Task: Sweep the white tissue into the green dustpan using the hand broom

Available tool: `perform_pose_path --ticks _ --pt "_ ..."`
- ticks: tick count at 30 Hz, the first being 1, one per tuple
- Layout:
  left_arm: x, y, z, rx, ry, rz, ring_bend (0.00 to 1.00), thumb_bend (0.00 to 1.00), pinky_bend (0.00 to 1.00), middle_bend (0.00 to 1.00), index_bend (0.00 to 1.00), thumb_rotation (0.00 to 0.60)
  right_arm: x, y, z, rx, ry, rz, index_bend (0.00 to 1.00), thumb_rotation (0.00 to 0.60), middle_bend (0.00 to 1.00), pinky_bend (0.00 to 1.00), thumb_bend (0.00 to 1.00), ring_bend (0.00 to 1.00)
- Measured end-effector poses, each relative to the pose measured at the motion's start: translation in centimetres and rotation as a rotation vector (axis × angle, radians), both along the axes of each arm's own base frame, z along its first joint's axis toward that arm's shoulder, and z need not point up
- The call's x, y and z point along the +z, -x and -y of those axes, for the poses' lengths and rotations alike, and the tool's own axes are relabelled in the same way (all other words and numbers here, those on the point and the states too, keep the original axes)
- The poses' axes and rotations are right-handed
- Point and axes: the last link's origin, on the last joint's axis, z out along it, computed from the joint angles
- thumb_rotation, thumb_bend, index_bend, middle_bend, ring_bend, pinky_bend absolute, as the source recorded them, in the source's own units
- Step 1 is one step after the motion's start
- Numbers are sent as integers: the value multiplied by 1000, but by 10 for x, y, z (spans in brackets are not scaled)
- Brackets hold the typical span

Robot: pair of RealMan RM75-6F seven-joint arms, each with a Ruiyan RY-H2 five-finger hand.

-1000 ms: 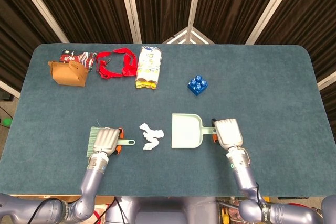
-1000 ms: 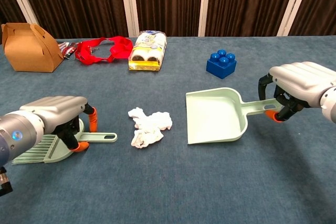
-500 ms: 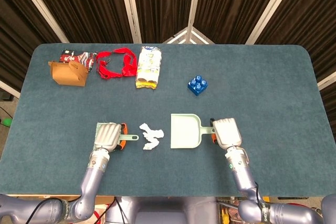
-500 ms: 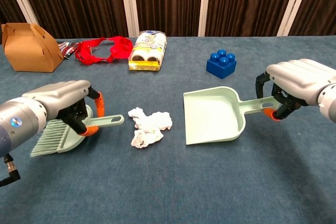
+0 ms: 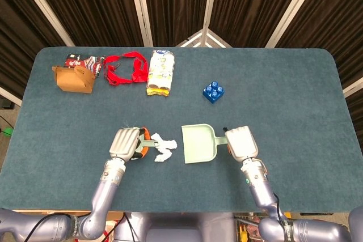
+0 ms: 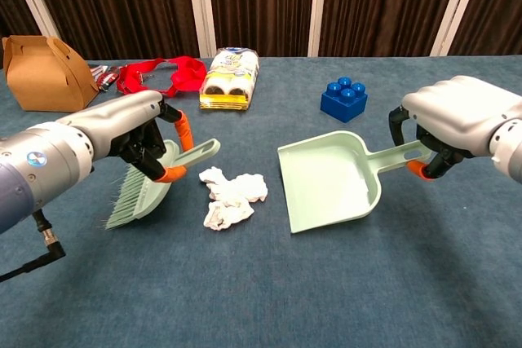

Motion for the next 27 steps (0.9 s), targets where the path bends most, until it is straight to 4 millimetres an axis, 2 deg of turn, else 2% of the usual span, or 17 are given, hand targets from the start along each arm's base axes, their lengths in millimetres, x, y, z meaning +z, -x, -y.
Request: perform_pose_path --ticks 8,18,27 --pt "-5 -7 3 -10 1 29 1000 651 1000 1000 791 600 -7 -5 -4 -10 -21 -27 658 600 890 900 502 873" --pt "-19 -34 6 -7 15 113 1000 652 1000 1000 791 600 -8 -3 4 -23 4 -54 659 600 889 900 502 873" --pt "-28 -48 7 -23 10 151 1000 657 1000 1000 793 600 -8 0 8 -36 16 -61 659 600 890 900 502 873"
